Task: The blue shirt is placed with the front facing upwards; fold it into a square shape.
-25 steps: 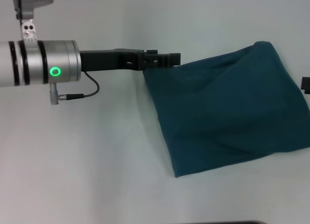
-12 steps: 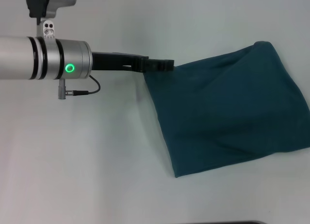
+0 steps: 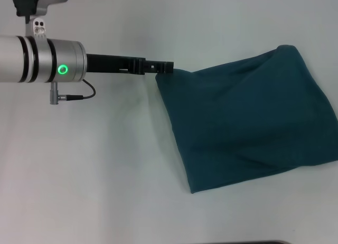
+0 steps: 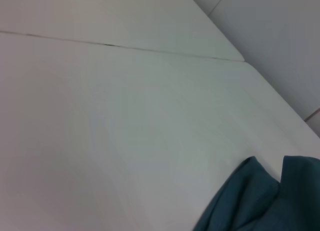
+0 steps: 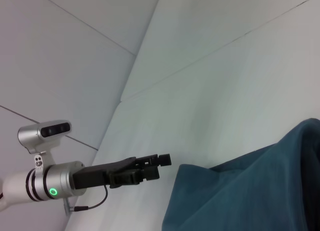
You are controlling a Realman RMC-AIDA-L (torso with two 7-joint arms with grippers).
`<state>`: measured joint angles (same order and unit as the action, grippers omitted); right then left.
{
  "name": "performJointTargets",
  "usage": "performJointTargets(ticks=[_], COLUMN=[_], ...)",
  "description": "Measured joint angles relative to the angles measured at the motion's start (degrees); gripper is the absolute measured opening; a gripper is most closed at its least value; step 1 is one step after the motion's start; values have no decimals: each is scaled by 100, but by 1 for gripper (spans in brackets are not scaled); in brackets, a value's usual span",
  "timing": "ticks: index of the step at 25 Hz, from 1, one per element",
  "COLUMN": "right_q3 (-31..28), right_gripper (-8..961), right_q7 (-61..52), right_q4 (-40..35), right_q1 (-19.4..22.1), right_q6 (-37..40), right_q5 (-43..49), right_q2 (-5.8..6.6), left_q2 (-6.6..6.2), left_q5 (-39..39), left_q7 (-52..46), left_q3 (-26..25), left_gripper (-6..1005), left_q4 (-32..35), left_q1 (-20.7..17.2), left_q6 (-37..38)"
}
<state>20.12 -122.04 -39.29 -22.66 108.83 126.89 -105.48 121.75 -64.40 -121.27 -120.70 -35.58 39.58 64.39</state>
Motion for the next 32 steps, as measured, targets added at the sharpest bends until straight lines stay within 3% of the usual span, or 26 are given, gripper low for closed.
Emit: performJointTargets(ticks=[13,32], right_q3=[0,0], right_gripper=[776,775], right_q7=[-1,-2], right_q4=[0,1], right_q1=[-25,-37], right_q6=[-3,-52], right_q5=[-20,-19], right_q2=[-42,-51], left_q2=[197,209], left_q5=[382,383], left_q7=[-6,-10], left_q3=[51,105], left_gripper=[947,946], left_q4=[63,106], left_q1=[138,251], left_q6=[-123,94])
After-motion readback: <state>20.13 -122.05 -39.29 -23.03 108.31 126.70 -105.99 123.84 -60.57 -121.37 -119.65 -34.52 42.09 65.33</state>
